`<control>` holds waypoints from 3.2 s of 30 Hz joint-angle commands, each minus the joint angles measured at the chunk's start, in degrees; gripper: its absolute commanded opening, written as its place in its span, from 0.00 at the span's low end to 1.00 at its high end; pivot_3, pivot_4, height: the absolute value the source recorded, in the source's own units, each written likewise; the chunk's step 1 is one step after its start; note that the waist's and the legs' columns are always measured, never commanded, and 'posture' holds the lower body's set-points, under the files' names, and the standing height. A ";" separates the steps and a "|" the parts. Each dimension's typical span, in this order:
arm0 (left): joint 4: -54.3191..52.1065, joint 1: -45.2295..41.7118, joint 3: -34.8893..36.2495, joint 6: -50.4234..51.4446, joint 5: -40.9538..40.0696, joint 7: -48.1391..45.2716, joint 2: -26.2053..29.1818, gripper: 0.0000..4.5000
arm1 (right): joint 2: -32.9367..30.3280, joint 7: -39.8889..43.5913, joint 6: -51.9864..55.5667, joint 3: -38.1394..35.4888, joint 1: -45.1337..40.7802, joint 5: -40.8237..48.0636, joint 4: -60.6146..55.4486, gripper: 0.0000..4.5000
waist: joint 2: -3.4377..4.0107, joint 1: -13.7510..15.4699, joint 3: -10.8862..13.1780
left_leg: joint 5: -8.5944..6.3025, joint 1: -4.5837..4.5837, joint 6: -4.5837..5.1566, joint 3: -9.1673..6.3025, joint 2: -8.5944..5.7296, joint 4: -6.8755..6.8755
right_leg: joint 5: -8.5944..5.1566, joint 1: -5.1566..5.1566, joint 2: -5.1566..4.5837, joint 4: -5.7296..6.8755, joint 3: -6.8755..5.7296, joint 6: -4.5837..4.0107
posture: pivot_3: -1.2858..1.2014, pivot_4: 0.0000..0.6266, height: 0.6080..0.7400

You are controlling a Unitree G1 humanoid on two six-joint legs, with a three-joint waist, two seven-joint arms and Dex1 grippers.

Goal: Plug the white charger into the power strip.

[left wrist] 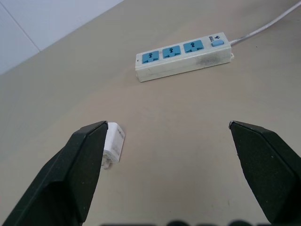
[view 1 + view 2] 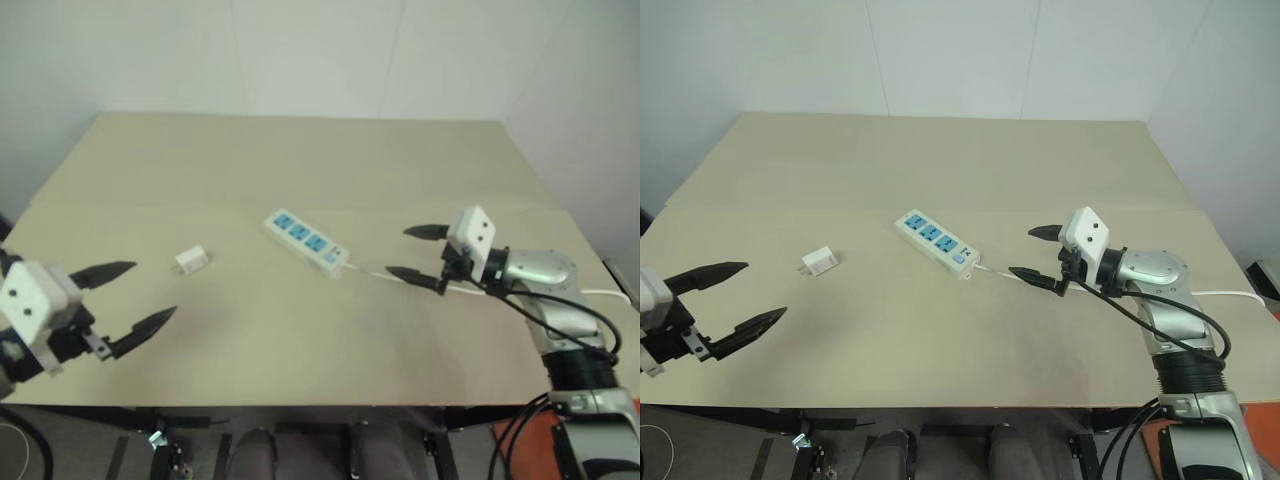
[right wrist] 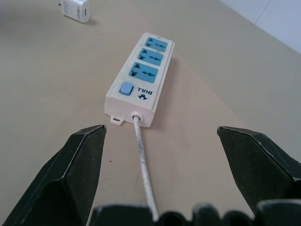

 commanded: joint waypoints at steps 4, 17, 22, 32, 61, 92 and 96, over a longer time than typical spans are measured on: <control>-1.14 0.35 1.19 -0.84 -0.81 0.42 0.65 1.00 | -0.72 0.57 -0.27 -1.43 -0.58 1.33 -1.73 0.99 | 0.00 0.00 0.00 | 0.00 0.00 0.00 0.01 0.00 0.00 | -0.01 0.00 0.00 0.00 0.01 0.02 | 0.52 0.24 1.00; -0.90 -0.61 0.26 -0.64 -0.95 1.09 1.34 1.00 | 7.36 -5.62 -0.14 5.81 -3.69 -5.63 5.99 0.99 | -0.02 -0.32 -0.01 | 0.00 0.09 0.00 0.02 0.04 -0.04 | -0.02 0.01 0.06 0.01 0.06 0.04 | 0.52 0.24 1.00; -0.81 -1.98 -1.03 -0.33 -1.06 1.22 1.96 1.00 | 14.89 -13.71 0.81 10.33 -8.86 -12.26 15.75 0.99 | 0.02 -0.19 0.01 | 0.00 0.04 0.00 0.08 0.04 -0.08 | 0.02 -0.09 0.07 0.02 0.13 -0.03 | 0.52 0.24 1.00; -1.96 -0.62 -0.05 -0.20 -1.55 0.94 1.66 1.00 | 15.76 -13.57 0.69 13.13 -9.68 -16.07 21.13 0.34 | -0.01 -0.04 -0.01 | 0.00 0.05 0.00 0.10 0.04 -0.08 | 0.09 -0.12 0.07 0.05 0.13 -0.14 | 0.52 0.24 1.00; 2.14 -4.77 -5.92 -1.60 -1.47 -0.29 3.66 1.00 | 11.76 -4.80 -5.32 -0.37 7.58 3.51 2.33 0.91 | -0.01 -0.11 -0.01 | -0.01 0.12 0.01 0.12 0.05 -0.12 | -0.10 -0.06 0.09 0.02 0.18 0.17 | 0.52 0.24 1.00; 0.17 -2.50 -4.03 -1.05 -2.59 -0.22 3.38 1.00 | 20.94 -17.50 -8.06 6.38 8.25 -6.12 6.43 1.00 | -0.08 0.07 -0.06 | -0.01 0.42 0.00 0.22 0.07 -0.29 | -0.12 0.10 0.10 0.00 0.29 0.13 | 0.52 0.24 1.00; 0.35 -2.96 -4.66 -1.11 -2.60 -0.11 3.50 1.00 | 21.47 -17.11 -7.18 7.33 8.42 -5.94 5.51 1.00 | -0.08 0.02 -0.06 | -0.01 0.44 0.00 0.22 0.07 -0.30 | -0.12 0.10 0.11 0.02 0.30 0.14 | 0.52 0.24 1.00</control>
